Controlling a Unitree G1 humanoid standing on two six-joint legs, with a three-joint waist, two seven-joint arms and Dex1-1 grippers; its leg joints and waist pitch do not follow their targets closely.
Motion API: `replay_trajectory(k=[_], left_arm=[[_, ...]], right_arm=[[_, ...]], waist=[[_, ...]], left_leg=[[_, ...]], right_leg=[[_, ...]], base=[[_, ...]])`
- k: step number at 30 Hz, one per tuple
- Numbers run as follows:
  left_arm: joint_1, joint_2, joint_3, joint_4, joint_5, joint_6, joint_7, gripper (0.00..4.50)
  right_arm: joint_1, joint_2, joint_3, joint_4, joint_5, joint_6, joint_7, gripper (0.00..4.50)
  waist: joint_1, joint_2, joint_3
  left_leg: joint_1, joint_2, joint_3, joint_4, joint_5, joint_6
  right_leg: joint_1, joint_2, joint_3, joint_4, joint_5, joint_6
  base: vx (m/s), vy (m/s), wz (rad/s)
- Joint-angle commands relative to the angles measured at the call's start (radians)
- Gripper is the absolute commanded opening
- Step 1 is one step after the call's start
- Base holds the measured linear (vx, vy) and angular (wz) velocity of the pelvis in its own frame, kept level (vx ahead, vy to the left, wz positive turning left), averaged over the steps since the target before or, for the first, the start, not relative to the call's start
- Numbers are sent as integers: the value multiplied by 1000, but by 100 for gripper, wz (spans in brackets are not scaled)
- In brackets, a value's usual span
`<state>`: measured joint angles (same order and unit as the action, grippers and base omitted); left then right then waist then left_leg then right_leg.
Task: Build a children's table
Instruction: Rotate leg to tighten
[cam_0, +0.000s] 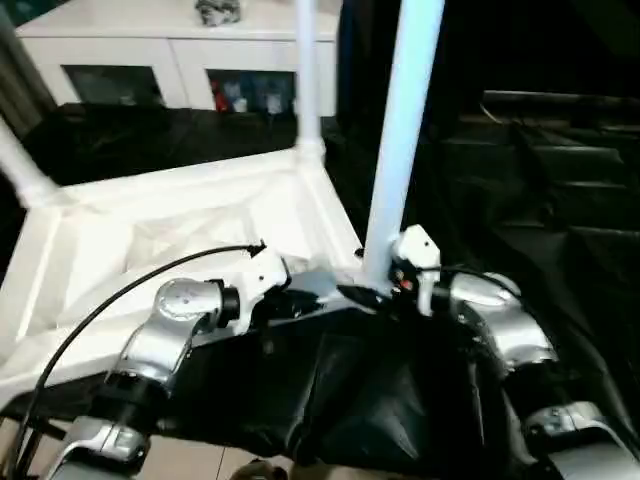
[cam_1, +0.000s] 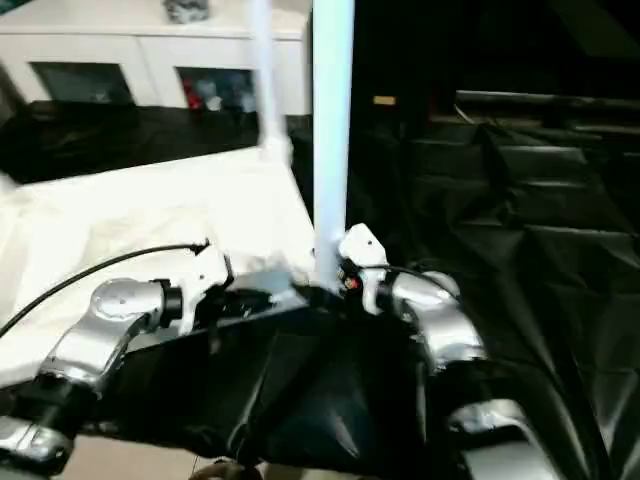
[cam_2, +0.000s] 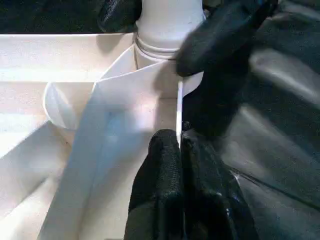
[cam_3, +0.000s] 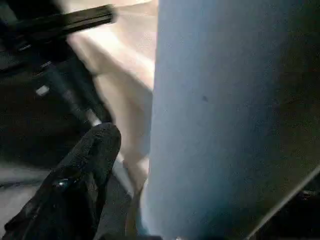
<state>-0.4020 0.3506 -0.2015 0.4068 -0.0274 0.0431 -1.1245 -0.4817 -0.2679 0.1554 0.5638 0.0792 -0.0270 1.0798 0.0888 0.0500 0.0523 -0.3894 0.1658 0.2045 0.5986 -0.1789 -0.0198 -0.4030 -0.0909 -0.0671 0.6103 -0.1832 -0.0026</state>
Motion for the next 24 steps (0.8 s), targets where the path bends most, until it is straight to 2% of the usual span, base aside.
replay_trajectory(k=[1,7,9,12,19,20,24], left_arm=[[-32,-9,15,-69,-54,-32,4,0],[-14,39,31,-88,-80,-22,-60,0],[-13,42,33,-88,-81,-22,-68,0],[-13,49,34,-88,-86,-22,-76,0],[-5,61,29,-102,-98,-11,-90,0],[-4,61,28,-103,-98,-11,-92,0],[-3,60,31,-103,-98,-9,-88,0]], right_arm=[[26,9,110,-41,12,13,135,374],[35,-57,130,-99,36,75,247,358],[35,-61,130,-101,35,82,256,328],[34,-67,134,-102,34,87,274,318],[42,-72,146,-125,49,119,295,263],[44,-72,148,-127,50,123,297,254],[49,-70,148,-130,48,125,300,250]], waist=[[-4,-9,-63],[0,-12,-63],[-1,-12,-63],[0,-13,-63],[1,-11,-65],[0,-14,-64],[2,-12,-64]], left_leg=[[29,75,-34,-81,-298,31],[25,75,-33,-80,-270,44],[25,74,-33,-80,-276,39],[26,74,-34,-79,-272,35],[25,75,-34,-79,-261,39],[24,74,-34,-79,-263,38],[25,75,-35,-79,-264,36]], right_leg=[[34,-68,51,-77,-274,-231],[35,-67,51,-75,-256,-235],[35,-67,51,-76,-267,-234],[35,-69,51,-77,-275,-234],[36,-67,50,-73,-247,-241],[36,-67,50,-73,-253,-240],[36,-69,51,-73,-260,-235]], base=[[0,0,0],[0,0,0],[0,0,0],[0,0,0],[0,0,0],[0,0,0],[0,0,0]])
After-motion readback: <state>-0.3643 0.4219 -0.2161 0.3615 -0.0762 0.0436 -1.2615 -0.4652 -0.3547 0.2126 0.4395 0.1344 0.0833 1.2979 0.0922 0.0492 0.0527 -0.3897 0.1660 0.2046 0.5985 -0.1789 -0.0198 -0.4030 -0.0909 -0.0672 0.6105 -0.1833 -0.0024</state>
